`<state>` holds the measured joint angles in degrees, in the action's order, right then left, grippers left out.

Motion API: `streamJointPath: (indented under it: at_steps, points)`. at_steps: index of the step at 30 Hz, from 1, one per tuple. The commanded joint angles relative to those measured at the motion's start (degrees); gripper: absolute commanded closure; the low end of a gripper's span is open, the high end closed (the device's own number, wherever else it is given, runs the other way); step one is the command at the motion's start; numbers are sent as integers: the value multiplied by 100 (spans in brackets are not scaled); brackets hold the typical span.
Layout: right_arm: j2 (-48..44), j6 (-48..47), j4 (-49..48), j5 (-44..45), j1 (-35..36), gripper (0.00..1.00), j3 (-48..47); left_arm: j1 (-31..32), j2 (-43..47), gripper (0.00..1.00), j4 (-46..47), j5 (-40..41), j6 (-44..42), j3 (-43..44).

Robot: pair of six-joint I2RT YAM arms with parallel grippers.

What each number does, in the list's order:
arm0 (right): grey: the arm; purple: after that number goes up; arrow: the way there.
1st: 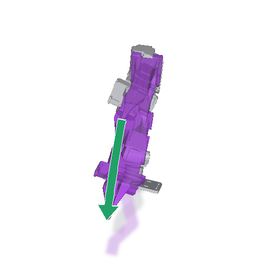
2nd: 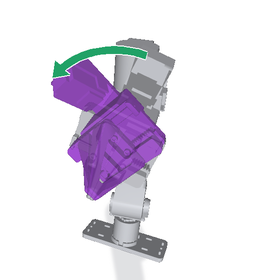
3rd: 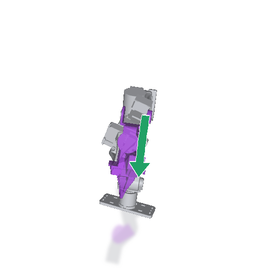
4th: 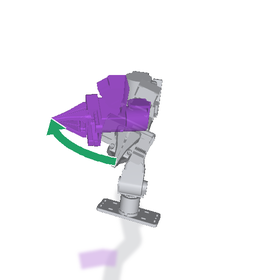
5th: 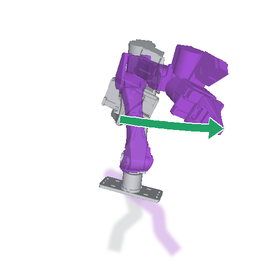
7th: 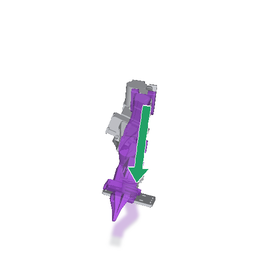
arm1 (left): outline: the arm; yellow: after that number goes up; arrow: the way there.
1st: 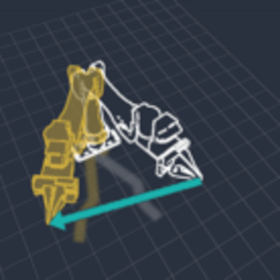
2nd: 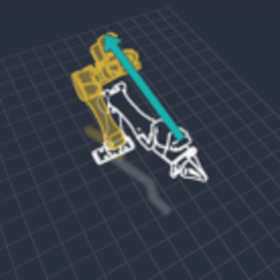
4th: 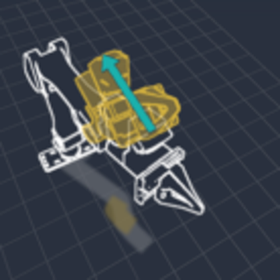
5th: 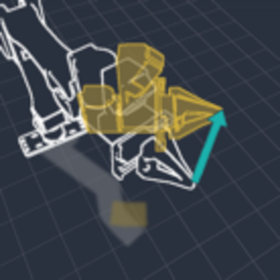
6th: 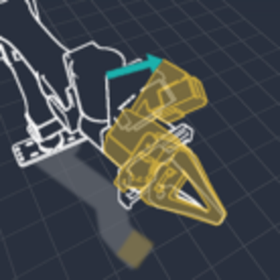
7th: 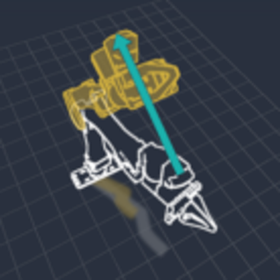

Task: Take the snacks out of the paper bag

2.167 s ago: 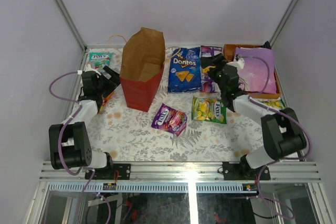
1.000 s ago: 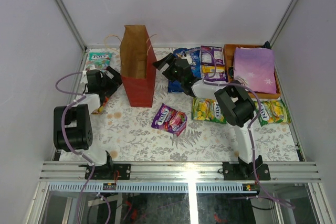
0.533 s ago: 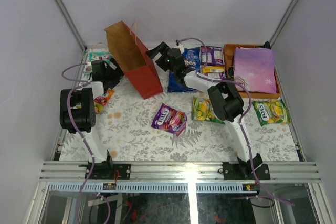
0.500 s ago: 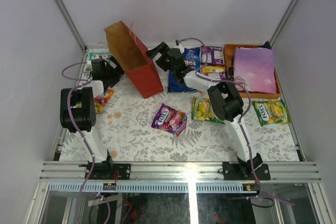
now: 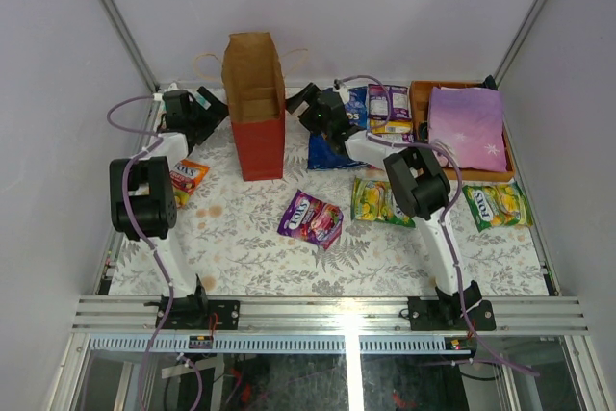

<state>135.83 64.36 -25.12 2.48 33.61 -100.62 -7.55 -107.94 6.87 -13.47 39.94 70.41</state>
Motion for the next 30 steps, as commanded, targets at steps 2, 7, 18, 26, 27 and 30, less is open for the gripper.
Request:
streamJointPath:
  at_steps: [2, 7, 18, 26, 27, 30]
  points:
    - [-717, -323, -234, 127, -300, 1, 227, -100, 422, 1, -529, 366, -377, 457]
    - [-1482, -642, -509, 55, -643, 0, 976, -350, 1236, 0, -634, 642, -457, 4]
    - [-3966, -2603, 534, 194, -1024, 0, 3059, -465, 3377, 0, -439, 949, -575, -1918]
    - [-5760, -3255, 943, 1606, -922, 0, 5014, 122, 4656, 0, 856, 1716, -906, -3460]
    - [-5953, -3176, 999, 1726, -906, 1, 5234, 218, 4701, 0, 946, 1747, -996, -3580]
    - [-6463, -2935, 925, 1950, -891, 1, 5930, 449, 4811, 0, 1252, 1821, -1342, -3854]
